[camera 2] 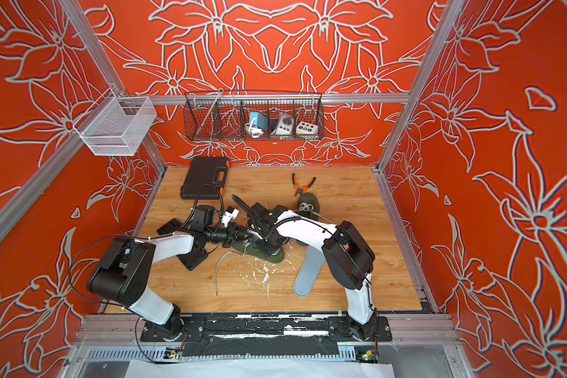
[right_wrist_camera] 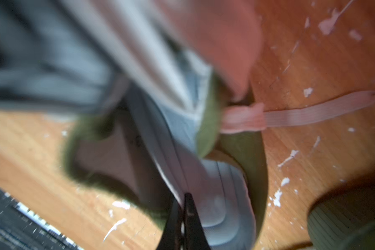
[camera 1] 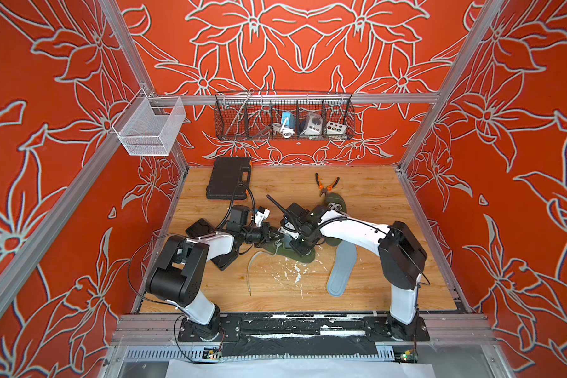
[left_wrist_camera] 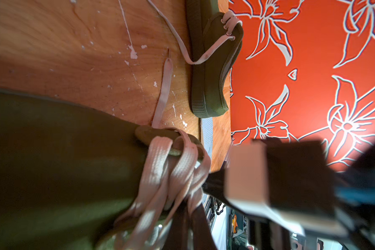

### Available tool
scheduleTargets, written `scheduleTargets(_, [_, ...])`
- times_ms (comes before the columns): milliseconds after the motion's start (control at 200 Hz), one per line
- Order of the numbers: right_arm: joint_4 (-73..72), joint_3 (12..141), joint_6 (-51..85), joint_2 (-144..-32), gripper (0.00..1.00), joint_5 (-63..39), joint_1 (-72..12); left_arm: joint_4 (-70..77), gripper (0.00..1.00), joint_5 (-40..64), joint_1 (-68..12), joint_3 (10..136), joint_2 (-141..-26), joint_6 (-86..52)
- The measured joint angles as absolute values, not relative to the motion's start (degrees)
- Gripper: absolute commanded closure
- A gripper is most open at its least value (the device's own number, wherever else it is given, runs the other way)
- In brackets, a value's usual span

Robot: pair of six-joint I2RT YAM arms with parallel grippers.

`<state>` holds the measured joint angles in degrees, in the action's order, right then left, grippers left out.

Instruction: Insert the insole into the shoe

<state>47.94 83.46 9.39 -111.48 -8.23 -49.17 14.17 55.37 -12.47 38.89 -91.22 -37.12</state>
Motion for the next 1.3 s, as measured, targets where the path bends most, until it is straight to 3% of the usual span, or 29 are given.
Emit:
scheduleTargets(75, [47.4, 83.7, 9.4, -113.9, 0.95, -9.1, -48.2, 14.2, 1.00, 55.1, -12.4, 38.7, -91.2, -37.1])
scheduleTargets(245, [47.9, 84.0, 8.4, -112.0, 0.59, -7.8, -48.5, 14.2, 1.00, 55.1, -12.4, 38.4, -91.0, -37.1])
scheduleTargets(425, [50.0, 83.9, 8.5, -106.2, 0.46, -6.0, -49.3, 13.6, 1.00, 55.1, -12.3, 38.4, -90.6, -36.8])
scheduleTargets(530, [51.4, 83.9, 9.6, -102.5, 0.48, -5.3, -49.5, 13.2, 1.00, 55.1, -12.3, 38.4, -90.5, -36.8])
scheduleTargets(645, [51.4, 82.3, 13.1, -100.1, 0.62, -4.6, -49.3, 13.0, 1.00, 55.1, -12.3, 38.4, -90.5, -36.6])
scheduleTargets(821, [49.4, 77.9, 18.6, -100.4, 0.73, -4.6, -48.5, 12.9, 1.00, 55.1, -12.3, 38.4, -90.4, -36.6])
scheduleTargets(1126, [41.9, 78.3, 22.0, -110.1, 0.85, -6.5, -45.2, 12.7, 1.00, 55.1, -12.3, 38.4, -90.3, -36.4])
scheduleTargets(1301, [42.9, 81.2, 21.8, -111.4, 0.85, -5.5, -45.6, 12.5, 1.00, 55.1, -12.2, 38.4, -90.3, -36.2])
